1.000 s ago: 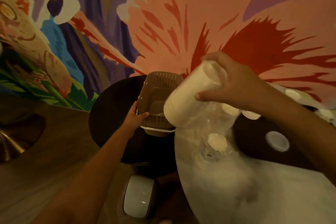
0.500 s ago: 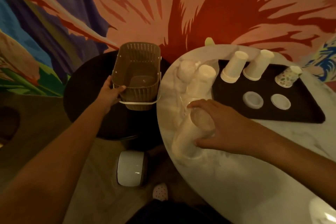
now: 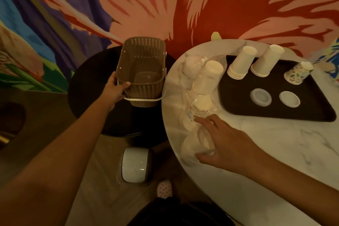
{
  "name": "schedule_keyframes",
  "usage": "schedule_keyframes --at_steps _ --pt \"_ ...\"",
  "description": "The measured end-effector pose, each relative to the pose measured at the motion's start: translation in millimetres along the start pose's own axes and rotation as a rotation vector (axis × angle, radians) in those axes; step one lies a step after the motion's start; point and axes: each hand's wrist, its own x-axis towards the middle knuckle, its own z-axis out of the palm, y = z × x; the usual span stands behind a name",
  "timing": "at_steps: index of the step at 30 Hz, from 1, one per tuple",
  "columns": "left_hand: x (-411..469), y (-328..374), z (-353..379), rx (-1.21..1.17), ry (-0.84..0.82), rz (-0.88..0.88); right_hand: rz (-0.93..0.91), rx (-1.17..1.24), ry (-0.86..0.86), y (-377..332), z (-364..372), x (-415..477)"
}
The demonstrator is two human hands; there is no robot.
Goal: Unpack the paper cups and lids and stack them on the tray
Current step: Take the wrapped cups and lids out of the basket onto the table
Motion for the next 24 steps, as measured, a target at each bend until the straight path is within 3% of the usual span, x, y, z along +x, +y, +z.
schedule_keyframes --at_steps 7,12,18,24 --pt "-2.0 0.5 -4.0 -0.019 -0.006 0.005 -0.083 0.046 0.207 -26.2 -62.4 39.9" --pt "-5.4 1.5 -2.6 -0.077 0.011 -0.007 -0.132 0.156 0.207 -47.4 -74.5 131.7" --pt "-7.3 4.7 -1.9 -0.028 0.042 0.017 -0.083 0.116 -0.028 -52.5 -40.2 261.0" --pt "-7.3 0.2 0.4 -0.019 0.047 0.086 0.112 0.071 -0.346 -50.6 12.3 333.6"
